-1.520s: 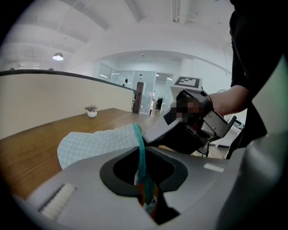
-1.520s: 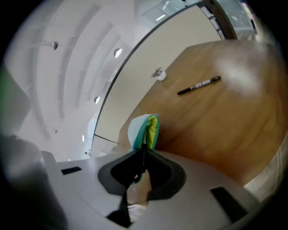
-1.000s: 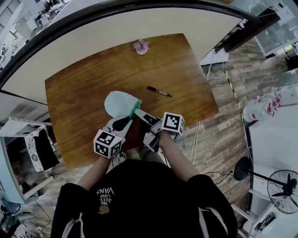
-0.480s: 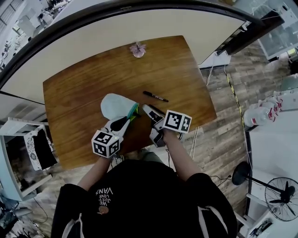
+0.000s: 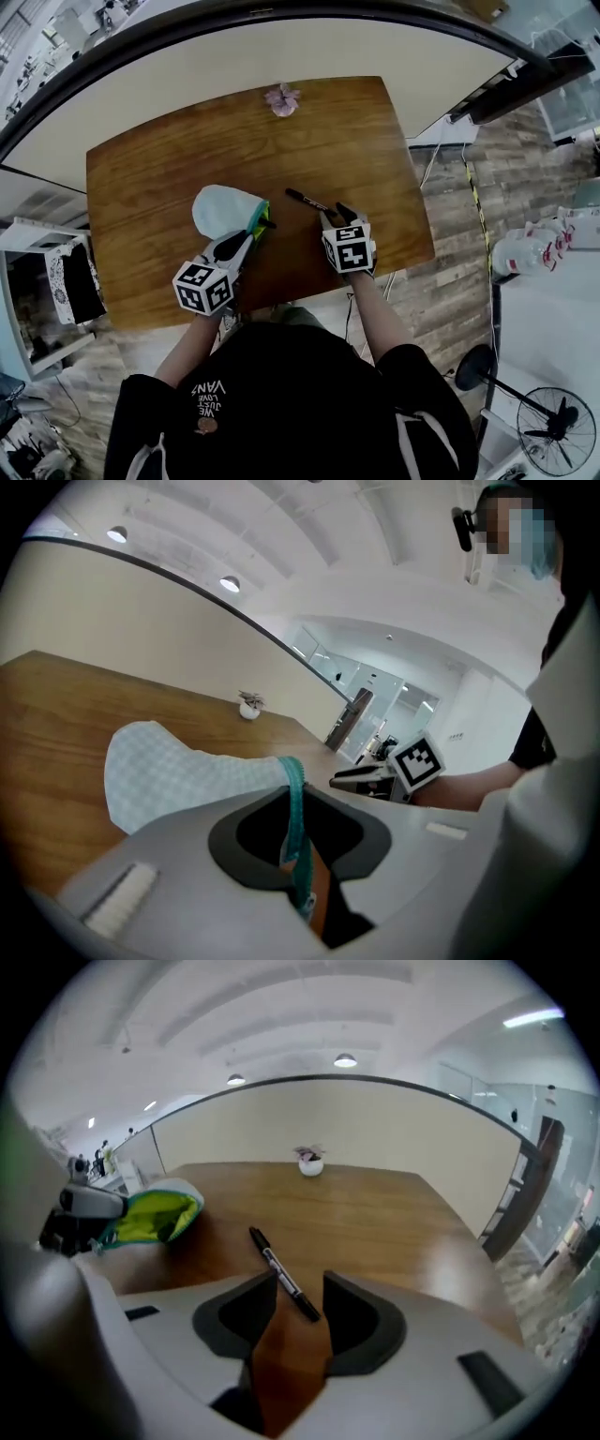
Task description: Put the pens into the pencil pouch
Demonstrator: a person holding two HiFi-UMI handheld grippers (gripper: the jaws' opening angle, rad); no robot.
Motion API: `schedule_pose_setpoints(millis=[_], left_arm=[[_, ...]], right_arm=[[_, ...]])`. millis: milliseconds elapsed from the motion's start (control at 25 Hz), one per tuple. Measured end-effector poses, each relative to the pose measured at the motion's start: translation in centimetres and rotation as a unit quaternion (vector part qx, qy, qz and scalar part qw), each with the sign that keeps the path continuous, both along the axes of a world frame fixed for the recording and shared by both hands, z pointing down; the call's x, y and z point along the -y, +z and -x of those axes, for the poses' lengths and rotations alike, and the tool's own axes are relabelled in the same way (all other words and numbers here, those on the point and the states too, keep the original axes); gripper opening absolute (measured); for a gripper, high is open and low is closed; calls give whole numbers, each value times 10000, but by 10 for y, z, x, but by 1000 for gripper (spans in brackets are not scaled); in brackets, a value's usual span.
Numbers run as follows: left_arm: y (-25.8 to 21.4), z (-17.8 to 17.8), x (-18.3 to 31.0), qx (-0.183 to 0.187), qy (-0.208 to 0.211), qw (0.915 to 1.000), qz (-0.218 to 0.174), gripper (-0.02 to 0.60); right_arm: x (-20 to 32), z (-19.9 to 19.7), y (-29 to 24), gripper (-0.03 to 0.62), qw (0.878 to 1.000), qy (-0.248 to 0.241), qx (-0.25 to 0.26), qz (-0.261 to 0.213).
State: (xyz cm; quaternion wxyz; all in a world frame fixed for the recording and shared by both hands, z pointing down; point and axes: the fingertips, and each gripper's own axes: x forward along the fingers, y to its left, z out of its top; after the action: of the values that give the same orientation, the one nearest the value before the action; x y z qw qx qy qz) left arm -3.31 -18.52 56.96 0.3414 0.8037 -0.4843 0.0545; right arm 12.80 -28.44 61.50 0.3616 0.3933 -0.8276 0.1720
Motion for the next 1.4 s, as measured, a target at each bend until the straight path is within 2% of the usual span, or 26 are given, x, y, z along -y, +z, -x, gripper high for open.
schedule_pose_setpoints(millis=[200,360,520,600,640,760,920,1400], left_arm=[[-16,9,11,-598,-464,9971,-50,51],[-35,18,20,-900,-742,9929,-226,51],[-54,23,27,-1001,-849,9904,-437,51],[-61,24,28,-1001,-841,9901,-515,51],[-64,24,28,-1011,-839,9898,-543,51],[-71,26,27,-1057,-836,9889,-619,51],[-69,30,24,-931,-714,9912,-613,51],[-59,34,8,-952,-164,9941,-501,51]], right_arm=[[1,2,24,143,9973,-596,-320,269],[-1,5,29,143,9959,-732,-290,440],[-2,8,29,122,9962,-738,-235,404],[-4,10,29,56,9965,-729,-214,356],[-5,11,30,49,9966,-715,-220,340],[-8,12,29,48,9973,-620,-225,334],[-14,12,19,46,9984,-460,-133,285],[-81,46,-38,46,9967,35,789,165]])
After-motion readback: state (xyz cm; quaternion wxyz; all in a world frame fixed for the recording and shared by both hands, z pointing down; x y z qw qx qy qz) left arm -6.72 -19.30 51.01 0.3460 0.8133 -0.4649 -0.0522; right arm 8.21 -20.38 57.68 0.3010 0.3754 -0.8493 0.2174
